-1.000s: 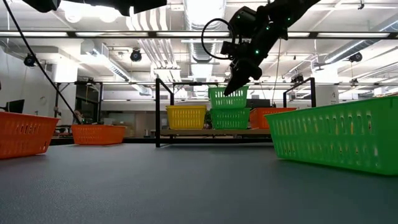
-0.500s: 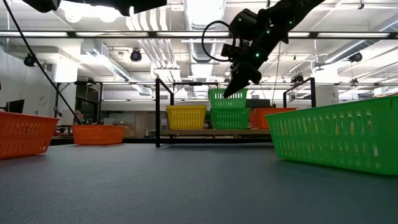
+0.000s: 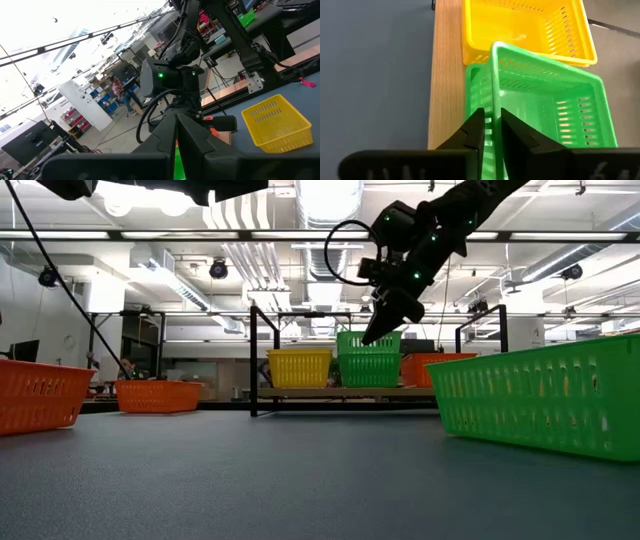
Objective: Stack baskets on shelf by color
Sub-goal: Stack the left green bin on top of the green bin on the shelf, then stack the top orange bin on top of the orange bin on the shelf
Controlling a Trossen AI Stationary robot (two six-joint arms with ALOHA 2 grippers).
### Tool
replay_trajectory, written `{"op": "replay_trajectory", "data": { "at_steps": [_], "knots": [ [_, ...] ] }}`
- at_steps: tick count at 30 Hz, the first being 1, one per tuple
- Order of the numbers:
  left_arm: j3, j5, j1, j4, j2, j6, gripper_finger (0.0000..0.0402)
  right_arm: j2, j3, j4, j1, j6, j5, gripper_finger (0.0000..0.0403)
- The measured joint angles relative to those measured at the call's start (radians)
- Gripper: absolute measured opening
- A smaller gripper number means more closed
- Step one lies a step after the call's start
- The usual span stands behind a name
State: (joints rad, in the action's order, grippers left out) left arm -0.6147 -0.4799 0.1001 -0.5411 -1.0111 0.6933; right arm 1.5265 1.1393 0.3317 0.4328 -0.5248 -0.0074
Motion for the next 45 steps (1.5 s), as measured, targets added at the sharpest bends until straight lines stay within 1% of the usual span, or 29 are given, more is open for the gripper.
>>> {"op": "replay_trajectory", "data": {
  "at_steps": [8, 12, 15, 19, 21, 23, 26, 30, 35, 37, 40, 43, 45],
  "knots": [
    [0.0, 0.0, 0.0, 0.0, 0.0, 0.0, 0.0, -0.006, 0.0, 0.014, 0.0, 0.012, 0.017, 0.0099],
    [0.0, 0.0, 0.0, 0.0, 0.0, 0.0, 0.0, -0.025, 0.0, 0.054, 0.0, 0.021, 0.042, 0.0117],
    [0.0, 0.0, 0.0, 0.0, 0.0, 0.0, 0.0, -0.048, 0.0, 0.086, 0.0, 0.059, 0.043, 0.0125],
    [0.0, 0.0, 0.0, 0.0, 0.0, 0.0, 0.0, -0.102, 0.0, 0.127, -0.008, 0.121, 0.027, 0.0127],
    [0.0, 0.0, 0.0, 0.0, 0.0, 0.0, 0.0, -0.131, 0.001, 0.152, -0.022, 0.16, 0.024, 0.0122],
    [0.0, 0.0, 0.0, 0.0, 0.0, 0.0, 0.0, -0.164, -0.001, 0.177, -0.04, 0.193, -0.008, 0.0112],
    [0.0, 0.0, 0.0, 0.0, 0.0, 0.0, 0.0, -0.225, -0.043, 0.158, -0.087, 0.238, -0.057, 0.0089],
    [0.0, 0.0, 0.0, 0.0, 0.0, 0.0, 0.0, -0.314, -0.148, 0.069, -0.179, 0.297, -0.056, 0.005],
    [0.0, 0.0, 0.0, 0.0, 0.0, -0.006, 0.0, -0.406, -0.33, -0.221, -0.299, 0.32, -0.045, 0.0013],
    [0.0, 0.0, 0.0, 0.0, 0.0, -0.008, 0.0, -0.428, -0.397, -0.347, -0.331, 0.315, -0.043, 0.001],
    [0.0, 0.0, 0.0, 0.0, 0.0, -0.038, 0.0, -0.456, -0.482, -0.497, -0.359, 0.31, -0.011, 0.0009],
    [0.0, 0.0, 0.0, 0.002, 0.0, -0.059, 0.0, -0.472, -0.545, -0.595, -0.364, 0.298, -0.01, 0.0009],
    [0.002, 0.0, 0.0, 0.002, 0.0, -0.079, 0.0, -0.482, -0.571, -0.612, -0.363, 0.288, -0.01, 0.0009]
  ]
}}
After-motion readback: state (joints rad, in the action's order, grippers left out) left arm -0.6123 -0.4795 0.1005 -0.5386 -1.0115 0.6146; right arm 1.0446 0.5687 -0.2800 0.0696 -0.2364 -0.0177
